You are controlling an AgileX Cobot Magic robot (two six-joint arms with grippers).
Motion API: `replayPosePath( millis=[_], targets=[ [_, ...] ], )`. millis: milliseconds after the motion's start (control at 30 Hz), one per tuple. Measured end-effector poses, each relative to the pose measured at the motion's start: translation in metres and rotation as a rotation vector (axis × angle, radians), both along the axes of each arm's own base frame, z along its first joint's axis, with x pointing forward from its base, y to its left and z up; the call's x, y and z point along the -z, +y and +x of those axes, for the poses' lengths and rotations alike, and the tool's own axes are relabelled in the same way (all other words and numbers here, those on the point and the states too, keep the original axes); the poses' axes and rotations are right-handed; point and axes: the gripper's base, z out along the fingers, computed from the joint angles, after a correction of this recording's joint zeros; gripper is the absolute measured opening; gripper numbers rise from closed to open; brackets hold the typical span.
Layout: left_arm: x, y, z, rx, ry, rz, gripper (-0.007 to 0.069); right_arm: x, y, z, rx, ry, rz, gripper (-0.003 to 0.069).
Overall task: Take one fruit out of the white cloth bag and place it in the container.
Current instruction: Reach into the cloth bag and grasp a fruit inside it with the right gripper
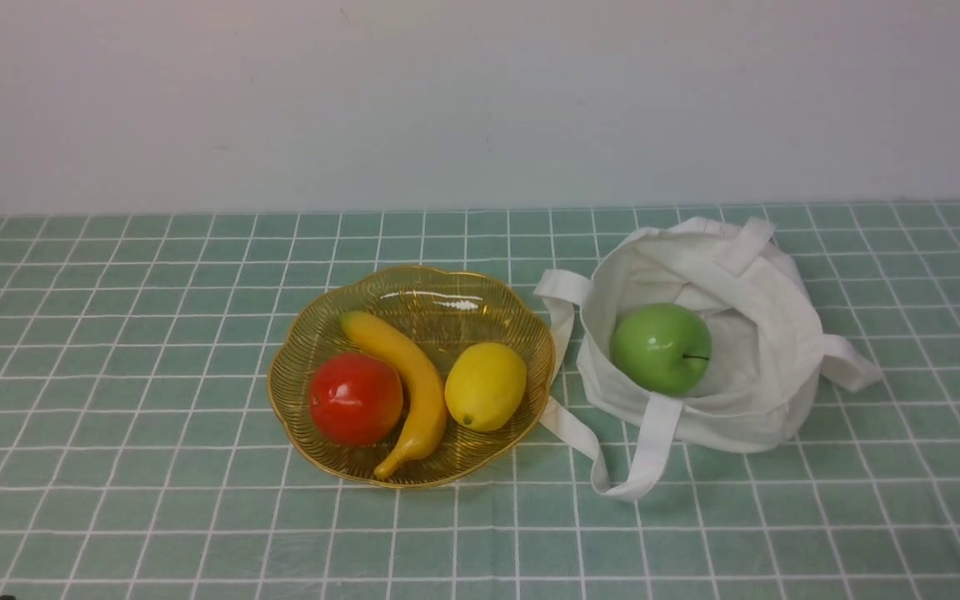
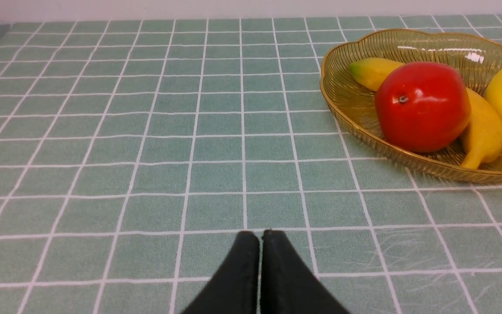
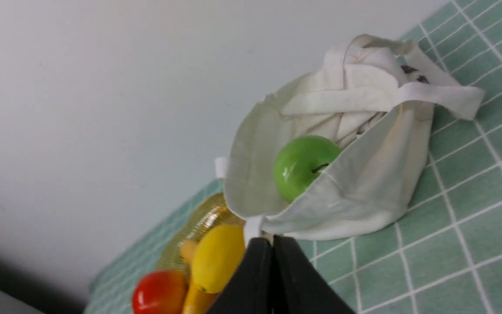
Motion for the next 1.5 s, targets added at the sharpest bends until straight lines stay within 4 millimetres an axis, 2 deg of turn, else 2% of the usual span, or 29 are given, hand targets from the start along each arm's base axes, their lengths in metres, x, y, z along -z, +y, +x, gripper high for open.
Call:
replayPosePath(
  millis=[267, 600, 667, 767, 867, 933, 1033, 1100, 1133, 1167, 1200, 1233, 1333, 1400, 1433, 1500],
  targets=[
    [0.000, 0.000, 0.000, 0.000, 0.000, 0.000, -0.0008, -0.002, 0.000, 0.000, 0.009, -0.012, 0.052, -0.0014],
    [0.000, 0.000, 0.000, 0.000, 0.000, 0.000, -0.0008, -0.016, -0.009, 0.002, 0.097, -0.153, 0.099, -0.0014],
    [0.000, 0.000, 0.000, 0.000, 0.000, 0.000, -0.0008, -0.030, -0.009, 0.000, 0.096, -0.210, 0.022, -0.0014],
    [0.000, 0.000, 0.000, 0.000, 0.000, 0.000, -0.0008, -0.066, -0.010, -0.008, 0.109, -0.353, -0.160, -0.0014],
    [0.000, 0.000, 0.000, 0.000, 0.000, 0.000, -0.0008, -0.094, -0.009, -0.008, 0.105, -0.391, -0.307, -0.0014],
    [0.000, 0.000, 0.000, 0.000, 0.000, 0.000, -0.0008, -0.105, -0.004, 0.002, 0.059, -0.321, -0.405, -0.0014],
    [0.000, 0.000, 0.000, 0.000, 0.000, 0.000, -0.0008, -0.103, 0.006, 0.028, -0.067, -0.100, -0.506, -0.0014],
    [0.000, 0.000, 0.000, 0.000, 0.000, 0.000, -0.0008, -0.088, 0.015, 0.050, -0.198, 0.147, -0.564, -0.0014],
    [0.000, 0.000, 0.000, 0.000, 0.000, 0.000, -0.0008, -0.086, 0.016, 0.052, -0.209, 0.168, -0.567, -0.0014],
    [0.000, 0.000, 0.000, 0.000, 0.000, 0.000, -0.0008, -0.075, 0.021, 0.064, -0.291, 0.326, -0.586, -0.0014],
    [0.000, 0.000, 0.000, 0.000, 0.000, 0.000, -0.0008, -0.073, 0.021, 0.067, -0.302, 0.352, -0.587, -0.0014],
    [0.000, 0.000, 0.000, 0.000, 0.000, 0.000, -0.0008, -0.067, 0.025, 0.079, -0.356, 0.464, -0.592, -0.0014],
    [0.000, 0.000, 0.000, 0.000, 0.000, 0.000, -0.0008, -0.064, 0.029, 0.093, -0.406, 0.543, -0.613, -0.0014],
    [0.000, 0.000, 0.000, 0.000, 0.000, 0.000, -0.0008, -0.067, 0.034, 0.114, -0.481, 0.581, -0.680, -0.0014],
    [0.000, 0.000, 0.000, 0.000, 0.000, 0.000, -0.0008, -0.067, 0.034, 0.114, -0.481, 0.581, -0.680, -0.0014],
    [0.000, 0.000, 0.000, 0.000, 0.000, 0.000, -0.0008, -0.074, 0.042, 0.143, -0.547, 0.594, -0.706, -0.0014]
  ],
)
